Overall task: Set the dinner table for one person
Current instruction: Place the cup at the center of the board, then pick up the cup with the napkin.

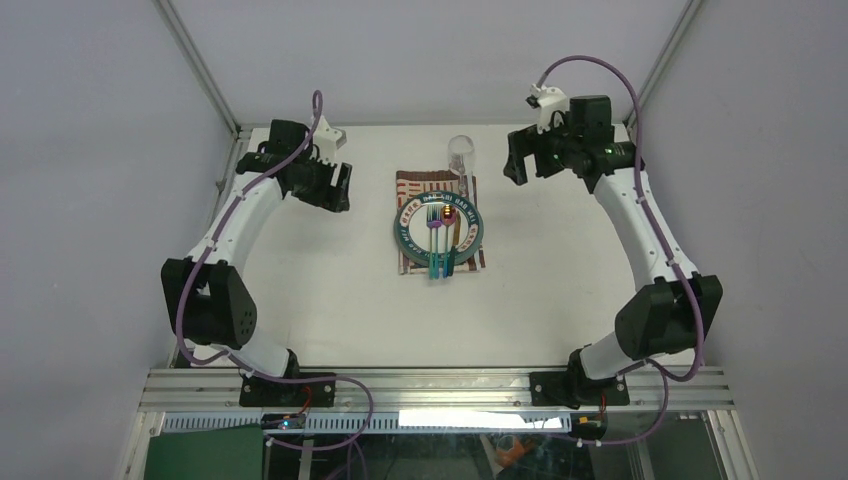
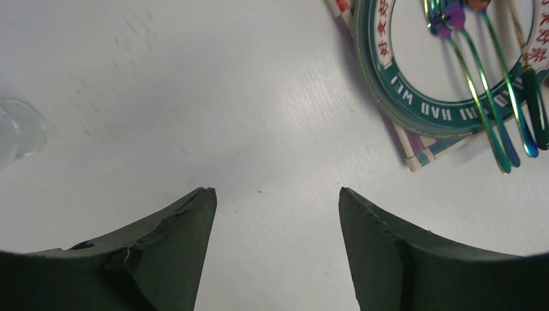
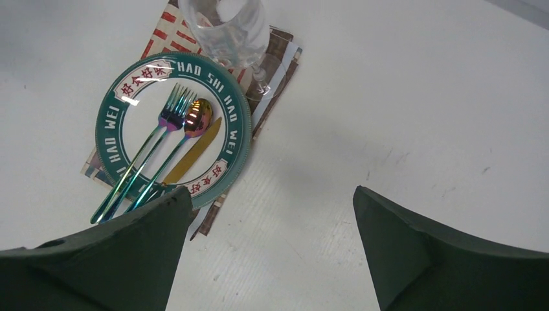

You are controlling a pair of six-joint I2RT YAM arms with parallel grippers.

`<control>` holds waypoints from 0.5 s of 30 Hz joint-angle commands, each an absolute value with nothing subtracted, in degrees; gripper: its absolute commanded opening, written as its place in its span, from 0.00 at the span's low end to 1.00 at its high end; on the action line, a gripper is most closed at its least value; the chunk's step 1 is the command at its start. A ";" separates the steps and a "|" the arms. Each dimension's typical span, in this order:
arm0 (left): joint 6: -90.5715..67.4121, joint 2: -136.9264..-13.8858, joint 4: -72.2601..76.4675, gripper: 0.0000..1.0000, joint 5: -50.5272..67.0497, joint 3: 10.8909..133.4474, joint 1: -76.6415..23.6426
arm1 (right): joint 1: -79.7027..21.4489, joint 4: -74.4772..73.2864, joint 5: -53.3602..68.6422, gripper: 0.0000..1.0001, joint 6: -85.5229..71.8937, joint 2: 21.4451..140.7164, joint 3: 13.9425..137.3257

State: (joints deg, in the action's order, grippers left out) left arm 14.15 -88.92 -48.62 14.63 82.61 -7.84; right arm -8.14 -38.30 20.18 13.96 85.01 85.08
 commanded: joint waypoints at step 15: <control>13.36 -89.12 -46.27 0.72 14.44 79.42 -10.27 | -15.10 -45.57 12.40 0.94 13.24 101.60 107.65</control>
State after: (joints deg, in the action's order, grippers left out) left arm 13.96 -90.11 -48.38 14.70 79.66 -8.86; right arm -13.74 -44.31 14.48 13.19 98.15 97.27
